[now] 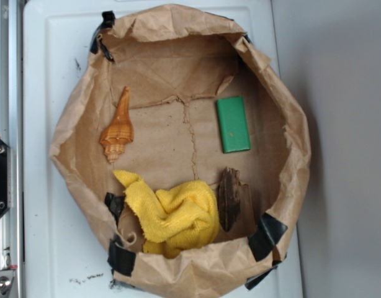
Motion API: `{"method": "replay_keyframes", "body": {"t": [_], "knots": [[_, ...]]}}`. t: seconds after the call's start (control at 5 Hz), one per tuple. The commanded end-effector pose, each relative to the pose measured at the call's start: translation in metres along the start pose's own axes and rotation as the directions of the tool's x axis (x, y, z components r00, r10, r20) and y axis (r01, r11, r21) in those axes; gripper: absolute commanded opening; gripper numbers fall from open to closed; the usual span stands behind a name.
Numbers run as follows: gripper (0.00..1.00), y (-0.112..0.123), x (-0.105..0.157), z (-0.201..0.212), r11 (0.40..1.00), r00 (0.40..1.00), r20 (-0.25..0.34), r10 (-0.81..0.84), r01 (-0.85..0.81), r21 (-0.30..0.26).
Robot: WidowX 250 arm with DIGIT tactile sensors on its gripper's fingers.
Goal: Grab the wood chip.
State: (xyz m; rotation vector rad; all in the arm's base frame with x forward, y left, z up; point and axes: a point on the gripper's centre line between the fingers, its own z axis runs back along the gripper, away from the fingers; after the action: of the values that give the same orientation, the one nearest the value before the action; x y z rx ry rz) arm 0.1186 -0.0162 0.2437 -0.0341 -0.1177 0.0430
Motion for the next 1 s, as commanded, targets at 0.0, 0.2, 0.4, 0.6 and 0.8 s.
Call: {"method": "replay_keyframes", "body": {"t": [0.0,0.2,0.4,0.6,0.8], "knots": [[1.0,0.0,0.0,0.0,1.0,1.0,0.0,0.0,0.0,0.0],[1.0,-0.021,0.041,-0.002,0.998,0.998,-0.004,0.061,-0.061,-0.007],[1.0,-0.024,0.072,-0.012,0.997,0.997,0.001,0.074,-0.074,0.01],[1.0,-0.02,0.112,-0.031,0.995,0.995,0.026,0.094,-0.095,0.029],[1.0,0.002,0.135,-0.051,0.964,0.961,0.079,0.264,-0.263,-0.024]]}}
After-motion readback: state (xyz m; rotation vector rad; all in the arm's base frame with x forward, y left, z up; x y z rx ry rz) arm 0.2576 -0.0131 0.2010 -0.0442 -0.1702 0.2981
